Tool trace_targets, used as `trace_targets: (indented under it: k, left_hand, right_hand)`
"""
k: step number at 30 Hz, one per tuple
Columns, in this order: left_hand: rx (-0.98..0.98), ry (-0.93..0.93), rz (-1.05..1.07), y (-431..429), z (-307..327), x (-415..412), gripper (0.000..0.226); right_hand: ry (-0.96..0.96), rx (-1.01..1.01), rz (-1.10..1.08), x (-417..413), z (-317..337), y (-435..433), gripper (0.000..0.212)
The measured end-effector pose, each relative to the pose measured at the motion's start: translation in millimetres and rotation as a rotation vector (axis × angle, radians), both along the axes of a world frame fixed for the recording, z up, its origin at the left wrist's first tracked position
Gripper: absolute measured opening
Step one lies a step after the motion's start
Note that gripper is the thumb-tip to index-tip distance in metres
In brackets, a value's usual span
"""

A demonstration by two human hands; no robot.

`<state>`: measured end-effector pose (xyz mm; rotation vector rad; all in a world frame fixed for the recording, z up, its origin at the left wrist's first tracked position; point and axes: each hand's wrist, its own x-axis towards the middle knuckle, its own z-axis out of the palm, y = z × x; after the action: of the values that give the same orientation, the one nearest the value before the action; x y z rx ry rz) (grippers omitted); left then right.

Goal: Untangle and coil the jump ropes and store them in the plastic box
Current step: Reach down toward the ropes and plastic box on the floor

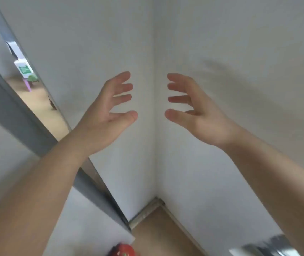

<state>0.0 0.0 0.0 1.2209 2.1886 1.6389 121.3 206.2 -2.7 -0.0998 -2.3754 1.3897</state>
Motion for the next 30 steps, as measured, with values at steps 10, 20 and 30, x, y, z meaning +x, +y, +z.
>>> trace_targets:
  k: [10, 20, 30]
  left_hand:
    - [-0.218, -0.216, -0.172, 10.4, -109.9, 47.3, 0.069]
    - [-0.363, -0.341, -0.592, 80.9, -190.2, 194.3, 0.056]
    - [-0.565, -0.281, -1.043, 172.6, -211.1, 420.8, 0.053]
  right_hand:
    - [-0.221, -0.192, -0.213, 81.7, -121.6, -22.1, 0.065]
    - [-0.29, -0.502, -0.571, 281.3, -193.3, -31.6, 0.059]
    - [-0.185, -0.708, -1.094, 537.5, -221.9, -60.9, 0.056]
